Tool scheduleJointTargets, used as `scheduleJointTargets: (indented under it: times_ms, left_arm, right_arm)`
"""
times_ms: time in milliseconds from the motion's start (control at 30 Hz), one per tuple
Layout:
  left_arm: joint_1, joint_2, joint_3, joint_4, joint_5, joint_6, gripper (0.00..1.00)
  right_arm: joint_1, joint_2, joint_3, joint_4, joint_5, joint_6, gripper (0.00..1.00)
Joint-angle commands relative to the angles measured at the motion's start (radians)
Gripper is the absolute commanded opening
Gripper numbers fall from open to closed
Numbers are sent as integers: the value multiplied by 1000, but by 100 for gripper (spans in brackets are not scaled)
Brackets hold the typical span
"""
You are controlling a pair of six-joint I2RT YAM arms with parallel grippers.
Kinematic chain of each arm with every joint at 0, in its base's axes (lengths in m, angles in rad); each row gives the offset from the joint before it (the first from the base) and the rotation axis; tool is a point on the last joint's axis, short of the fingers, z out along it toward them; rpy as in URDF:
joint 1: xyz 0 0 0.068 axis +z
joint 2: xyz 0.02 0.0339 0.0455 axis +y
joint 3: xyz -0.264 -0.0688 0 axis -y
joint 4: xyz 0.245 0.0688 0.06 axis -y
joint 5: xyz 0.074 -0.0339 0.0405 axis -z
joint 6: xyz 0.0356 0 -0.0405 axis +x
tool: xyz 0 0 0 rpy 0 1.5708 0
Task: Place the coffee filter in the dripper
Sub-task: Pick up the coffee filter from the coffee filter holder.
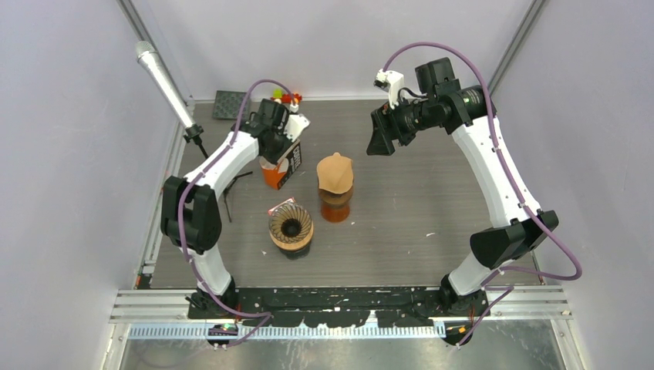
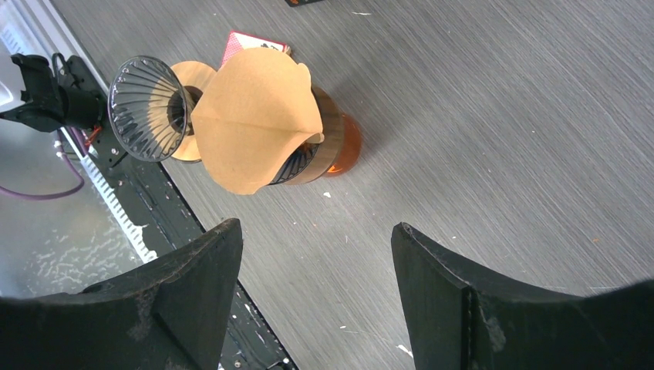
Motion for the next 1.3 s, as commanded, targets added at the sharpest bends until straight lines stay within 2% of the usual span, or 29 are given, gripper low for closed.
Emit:
scheduleJointTargets:
  times_ms: [0,200,533,767,1133,1267]
  left_arm:
    - [9,5,52,-21,-1,3,14]
    - [9,-8,85,-43,22,-2,0]
    - [9,-68,162,-98,27,10,0]
    - [9,-175,193,-101,30,11,0]
    - [9,-380,259,-83,238,-75,0]
    - [8,-419,319,-124,460,-150,0]
  right_arm:
    - [-5,-3,4,9,-13,-14,75]
    - [-5,0,5,8,-13,-13,75]
    - [-5,-5,8,6,-13,-14,75]
    - [-5,-6,18,6,-21,-7,75]
    - [8,-68,48,92,-132,-8,74]
    - [29,-106,50,167,-168,-14,74]
